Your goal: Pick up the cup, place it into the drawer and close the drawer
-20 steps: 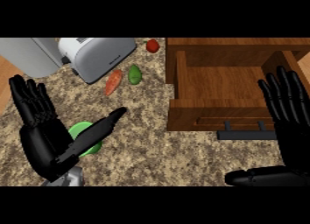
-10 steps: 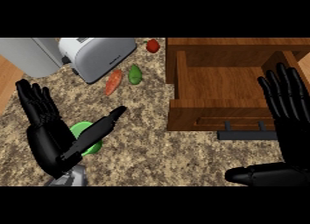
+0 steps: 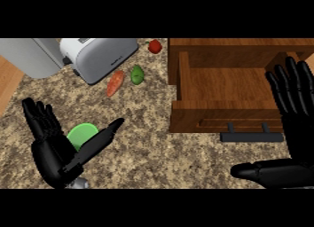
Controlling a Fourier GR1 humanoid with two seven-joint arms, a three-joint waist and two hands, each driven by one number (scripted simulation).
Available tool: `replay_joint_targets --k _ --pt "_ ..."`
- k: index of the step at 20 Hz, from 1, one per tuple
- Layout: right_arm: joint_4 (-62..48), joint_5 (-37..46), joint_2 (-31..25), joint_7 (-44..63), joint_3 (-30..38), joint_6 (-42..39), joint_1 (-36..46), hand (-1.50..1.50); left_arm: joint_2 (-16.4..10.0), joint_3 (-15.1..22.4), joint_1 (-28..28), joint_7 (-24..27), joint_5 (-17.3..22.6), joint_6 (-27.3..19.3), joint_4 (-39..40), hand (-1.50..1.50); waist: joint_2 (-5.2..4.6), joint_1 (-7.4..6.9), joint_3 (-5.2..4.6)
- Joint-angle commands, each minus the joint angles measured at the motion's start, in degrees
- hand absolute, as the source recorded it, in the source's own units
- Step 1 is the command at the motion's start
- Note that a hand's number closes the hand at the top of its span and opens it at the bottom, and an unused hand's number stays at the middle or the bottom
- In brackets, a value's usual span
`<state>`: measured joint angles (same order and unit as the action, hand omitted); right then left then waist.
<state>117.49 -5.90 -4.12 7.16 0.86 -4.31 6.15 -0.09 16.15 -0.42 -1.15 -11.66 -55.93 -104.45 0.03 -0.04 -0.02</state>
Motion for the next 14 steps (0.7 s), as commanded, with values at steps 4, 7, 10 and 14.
replay_joint_targets --k 4,7,10,14 --pt "-0.6 1.9 1.3 -0.2 -1.5 1.0 -0.1 -1.50 0.1 0.2 -9.0 7.9 7.1 -0.4 -0.5 -1.50 0.02 -0.20 0.00" --pt "1.1 -0.1 -0.4 0.7 0.3 -0.5 0.0 -1.50 0.1 -2.1 -5.9 15.0 14.3 -2.1 6.2 -1.50 -0.02 -0.06 -0.01" --pt "-0.7 -4.0 -2.3 -3.4 4.2 -4.9 -4.9 -1.50 0.1 0.3 -7.3 18.0 16.3 -3.5 7.7 -1.50 -0.01 0.09 0.01" --pt "3.9 -2.5 -1.3 5.6 1.2 -0.8 1.3 -1.50 0.1 -4.7 -8.2 27.3 24.5 3.1 13.5 -1.50 0.01 -0.01 -0.02"
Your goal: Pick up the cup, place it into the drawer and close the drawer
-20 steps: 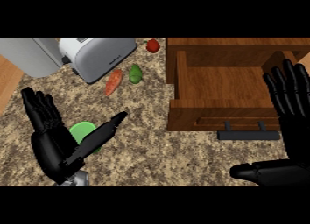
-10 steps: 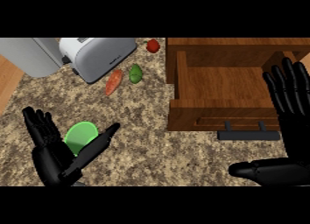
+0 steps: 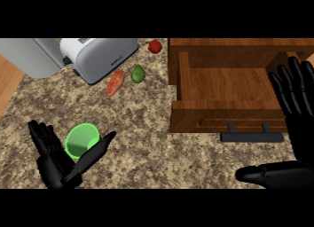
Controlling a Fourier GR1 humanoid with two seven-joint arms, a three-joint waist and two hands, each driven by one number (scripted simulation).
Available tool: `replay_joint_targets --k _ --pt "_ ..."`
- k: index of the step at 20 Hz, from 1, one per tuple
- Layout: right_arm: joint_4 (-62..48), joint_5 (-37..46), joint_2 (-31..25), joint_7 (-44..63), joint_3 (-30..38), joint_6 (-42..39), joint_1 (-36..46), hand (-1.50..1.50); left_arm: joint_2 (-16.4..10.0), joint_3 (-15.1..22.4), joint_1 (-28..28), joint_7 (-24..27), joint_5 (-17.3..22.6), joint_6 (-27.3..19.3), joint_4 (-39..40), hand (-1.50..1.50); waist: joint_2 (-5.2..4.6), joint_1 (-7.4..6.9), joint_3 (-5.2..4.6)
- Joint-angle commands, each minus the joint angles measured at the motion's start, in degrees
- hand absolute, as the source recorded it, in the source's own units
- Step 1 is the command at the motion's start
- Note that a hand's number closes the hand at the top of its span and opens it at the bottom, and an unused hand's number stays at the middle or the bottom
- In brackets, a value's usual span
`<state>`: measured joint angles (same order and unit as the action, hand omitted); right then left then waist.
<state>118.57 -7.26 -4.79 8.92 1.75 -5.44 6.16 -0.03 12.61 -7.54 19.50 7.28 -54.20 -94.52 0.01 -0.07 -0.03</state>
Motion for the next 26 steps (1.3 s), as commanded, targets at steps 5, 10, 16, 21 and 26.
replay_joint_targets --k 5,10,16,21,26 --pt "2.4 3.6 2.1 1.7 -3.5 2.3 -0.4 -1.50 -1.2 -5.3 -0.5 7.3 8.4 5.5 6.3 -1.50 0.01 -0.03 0.02" --pt "1.4 -1.2 -0.5 1.1 2.2 0.0 0.7 -1.50 0.0 -3.2 2.2 16.9 17.2 4.6 15.2 -1.50 0.00 0.09 0.01" --pt "0.3 2.6 1.6 3.7 -1.4 3.1 4.0 -1.50 0.0 -5.3 1.1 30.7 26.1 9.6 23.6 -1.50 -0.05 -0.11 -0.04" --pt "2.0 -2.6 -1.2 1.8 2.8 -1.8 -0.8 -1.50 0.0 -6.4 0.6 29.0 26.2 11.0 23.2 -1.50 0.01 0.04 0.02" --pt "1.4 -1.6 0.3 -0.8 1.0 -2.3 -2.9 -1.50 0.0 -5.9 3.4 33.9 29.8 12.3 30.1 -1.50 0.01 0.12 0.02"
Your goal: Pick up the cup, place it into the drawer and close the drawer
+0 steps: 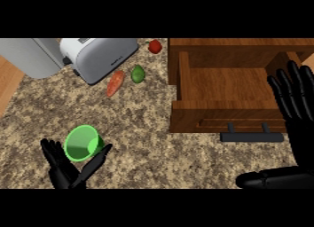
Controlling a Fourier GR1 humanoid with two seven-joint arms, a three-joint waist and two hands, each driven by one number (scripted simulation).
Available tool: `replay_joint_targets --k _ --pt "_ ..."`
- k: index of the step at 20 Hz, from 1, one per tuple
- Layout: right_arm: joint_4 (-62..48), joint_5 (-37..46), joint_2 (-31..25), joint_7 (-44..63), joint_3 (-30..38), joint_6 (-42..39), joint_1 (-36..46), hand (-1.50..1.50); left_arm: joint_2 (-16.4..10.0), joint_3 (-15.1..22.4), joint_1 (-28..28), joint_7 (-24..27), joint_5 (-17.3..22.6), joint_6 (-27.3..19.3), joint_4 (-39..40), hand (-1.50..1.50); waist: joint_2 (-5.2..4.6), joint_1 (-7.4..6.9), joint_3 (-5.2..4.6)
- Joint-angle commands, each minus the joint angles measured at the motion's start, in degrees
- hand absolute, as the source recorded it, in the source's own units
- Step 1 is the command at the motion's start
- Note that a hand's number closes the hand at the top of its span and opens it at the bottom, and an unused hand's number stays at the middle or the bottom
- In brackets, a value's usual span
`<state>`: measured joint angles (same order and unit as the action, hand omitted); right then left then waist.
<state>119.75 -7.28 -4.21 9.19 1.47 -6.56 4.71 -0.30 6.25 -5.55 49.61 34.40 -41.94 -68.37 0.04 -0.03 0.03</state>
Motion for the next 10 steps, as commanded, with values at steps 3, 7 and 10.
replay_joint_targets --k 3,7,10 --pt "3.1 -2.6 -1.0 0.8 1.9 -1.4 -2.6 -1.50 0.3 -4.3 2.7 6.9 1.9 5.8 10.5 -1.50 -0.02 0.22 -0.05" --pt "1.4 -0.3 -0.6 0.6 0.6 -1.0 -1.3 -1.50 0.3 -7.2 3.8 6.9 0.6 11.0 14.4 -1.50 -0.04 0.10 -0.05" --pt "4.4 2.3 1.6 5.3 -3.1 3.1 1.5 -1.50 -1.0 -4.7 3.6 1.1 -1.1 7.6 7.5 -1.50 0.02 0.00 -0.03"
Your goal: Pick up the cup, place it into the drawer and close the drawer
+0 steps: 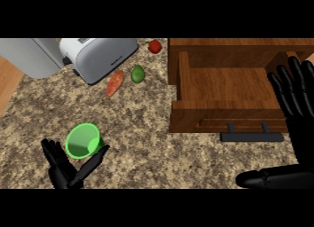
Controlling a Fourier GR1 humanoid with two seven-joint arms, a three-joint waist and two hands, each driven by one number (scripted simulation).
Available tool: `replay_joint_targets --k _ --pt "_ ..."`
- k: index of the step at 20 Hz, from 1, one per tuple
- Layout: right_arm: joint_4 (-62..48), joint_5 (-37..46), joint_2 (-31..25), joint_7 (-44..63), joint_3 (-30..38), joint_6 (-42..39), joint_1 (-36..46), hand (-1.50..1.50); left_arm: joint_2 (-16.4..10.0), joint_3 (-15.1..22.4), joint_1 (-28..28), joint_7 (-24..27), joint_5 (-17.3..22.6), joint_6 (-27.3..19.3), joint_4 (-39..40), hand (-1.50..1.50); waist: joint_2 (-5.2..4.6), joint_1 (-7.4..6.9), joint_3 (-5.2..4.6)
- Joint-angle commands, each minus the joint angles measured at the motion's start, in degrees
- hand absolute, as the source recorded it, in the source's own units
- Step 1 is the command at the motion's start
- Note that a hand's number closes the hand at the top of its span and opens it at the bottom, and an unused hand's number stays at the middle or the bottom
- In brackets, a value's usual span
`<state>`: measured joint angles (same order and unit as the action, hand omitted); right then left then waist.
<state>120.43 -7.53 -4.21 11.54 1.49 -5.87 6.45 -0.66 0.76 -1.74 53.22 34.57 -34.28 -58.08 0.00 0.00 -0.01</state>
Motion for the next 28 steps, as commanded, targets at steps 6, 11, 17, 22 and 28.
replay_joint_targets --k 6,11,17,22,28 --pt "0.3 1.0 0.5 -0.5 -0.7 0.0 -1.3 -1.50 0.6 -3.6 5.0 7.0 3.4 7.8 9.9 -1.50 0.01 0.05 -0.01" --pt "0.5 -1.9 -0.9 -1.1 1.5 -2.2 -1.9 -1.50 0.6 -6.6 8.2 7.0 3.8 10.4 12.6 -1.50 0.00 0.14 -0.01" --pt "3.2 -0.2 -0.2 -0.8 -0.2 -1.6 -4.4 -1.50 -0.7 -6.5 7.3 7.4 3.9 21.0 15.4 -1.50 0.01 0.17 -0.01" --pt "1.0 0.2 0.5 0.1 -0.8 -0.7 -1.4 -1.50 0.6 -2.3 9.1 9.2 6.9 20.2 14.3 1.50 0.02 0.09 -0.02" --pt "-1.1 -3.6 -2.1 -3.0 3.7 -4.1 -2.9 -1.50 -2.1 -8.0 13.5 12.2 3.0 23.0 18.2 1.50 -0.02 0.30 0.00"
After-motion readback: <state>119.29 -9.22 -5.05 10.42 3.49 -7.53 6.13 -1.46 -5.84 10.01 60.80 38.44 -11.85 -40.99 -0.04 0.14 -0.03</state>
